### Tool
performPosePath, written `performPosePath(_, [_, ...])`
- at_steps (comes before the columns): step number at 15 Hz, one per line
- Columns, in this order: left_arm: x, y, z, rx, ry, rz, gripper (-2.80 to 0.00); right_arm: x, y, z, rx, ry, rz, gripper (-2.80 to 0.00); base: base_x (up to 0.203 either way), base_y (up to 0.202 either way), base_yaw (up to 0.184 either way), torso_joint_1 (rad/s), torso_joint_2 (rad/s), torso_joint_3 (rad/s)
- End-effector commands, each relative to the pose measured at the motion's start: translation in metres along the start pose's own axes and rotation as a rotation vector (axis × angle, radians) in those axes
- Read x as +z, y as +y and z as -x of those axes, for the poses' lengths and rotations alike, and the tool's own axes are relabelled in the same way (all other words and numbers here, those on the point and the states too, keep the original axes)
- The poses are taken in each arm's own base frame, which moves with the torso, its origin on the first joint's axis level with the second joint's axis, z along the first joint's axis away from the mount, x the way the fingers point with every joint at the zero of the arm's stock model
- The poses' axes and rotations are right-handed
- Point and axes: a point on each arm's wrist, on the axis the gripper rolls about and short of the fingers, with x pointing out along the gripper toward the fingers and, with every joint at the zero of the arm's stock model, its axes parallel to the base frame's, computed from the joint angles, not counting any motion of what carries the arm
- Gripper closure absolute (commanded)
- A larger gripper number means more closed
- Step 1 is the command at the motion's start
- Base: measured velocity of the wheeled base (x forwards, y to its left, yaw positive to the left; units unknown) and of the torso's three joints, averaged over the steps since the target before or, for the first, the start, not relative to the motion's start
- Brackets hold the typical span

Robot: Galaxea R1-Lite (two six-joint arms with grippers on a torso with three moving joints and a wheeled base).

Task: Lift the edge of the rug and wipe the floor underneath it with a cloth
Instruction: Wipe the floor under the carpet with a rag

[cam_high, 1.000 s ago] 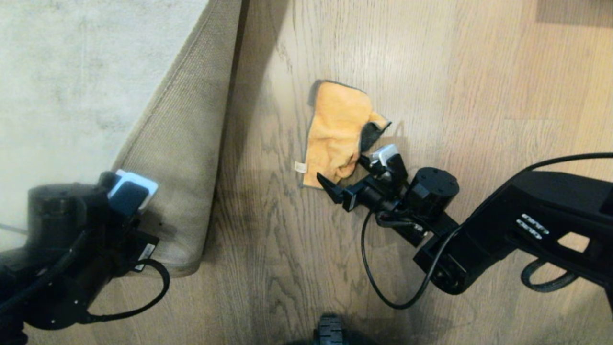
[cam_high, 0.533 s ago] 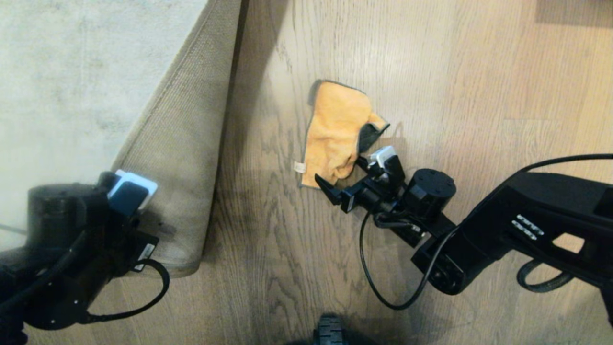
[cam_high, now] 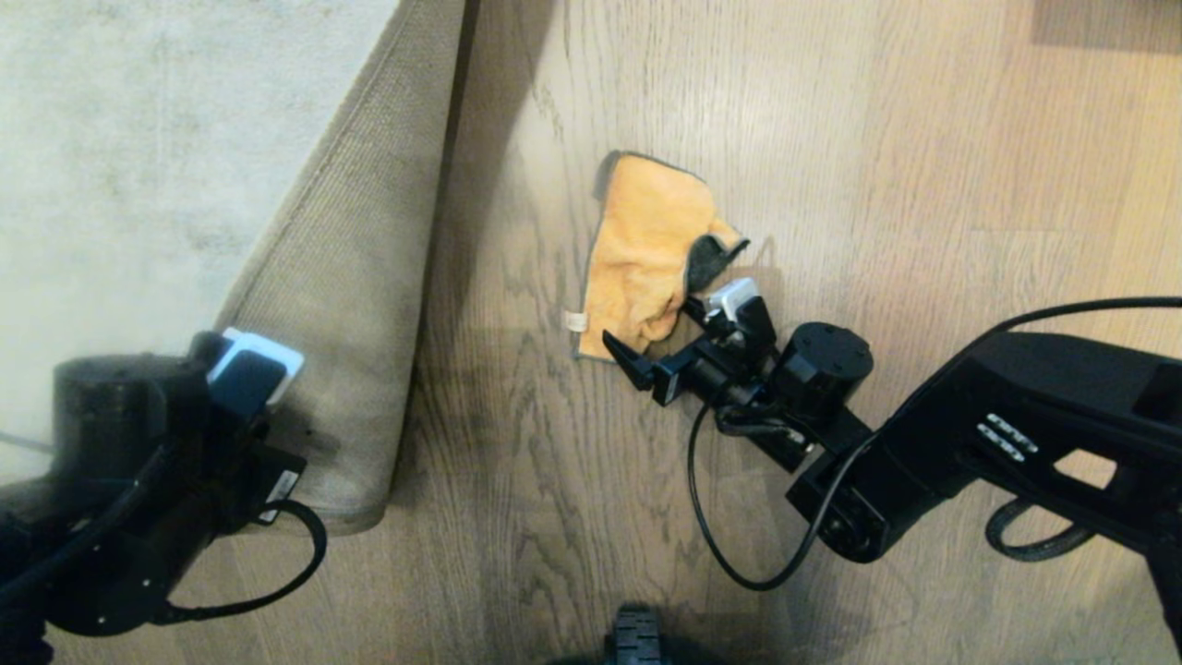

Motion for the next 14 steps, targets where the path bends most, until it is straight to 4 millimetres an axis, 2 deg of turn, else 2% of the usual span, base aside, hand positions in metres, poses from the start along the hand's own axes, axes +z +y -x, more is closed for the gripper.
performPosePath(1, [0.0,0.0,0.0,0.004,-0.002,0.0,0.0,0.002,0.0,0.0,-0.002,-0.029,0.005,-2.8,0.0,0.0,0.0,0.0,0.0,0.0])
performPosePath(4, [0.0,0.0,0.0,0.006,-0.001,0.0,0.0,0.0,0.0,0.0,-0.001,-0.026,0.005,-2.8,0.0,0.0,0.0,0.0,0.0,0.0])
performPosePath(5, [0.0,0.0,0.0,0.006,-0.001,0.0,0.0,-0.001,0.0,0.0,-0.001,-0.022,0.004,0.0,0.0,0.0,0.0,0.0,0.0,0.0])
performPosePath(14, [0.0,0.0,0.0,0.005,-0.003,0.001,0.0,-0.009,0.0,-0.003,0.0,-0.013,0.003,0.0,0.0,0.0,0.0,0.0,0.0,0.0])
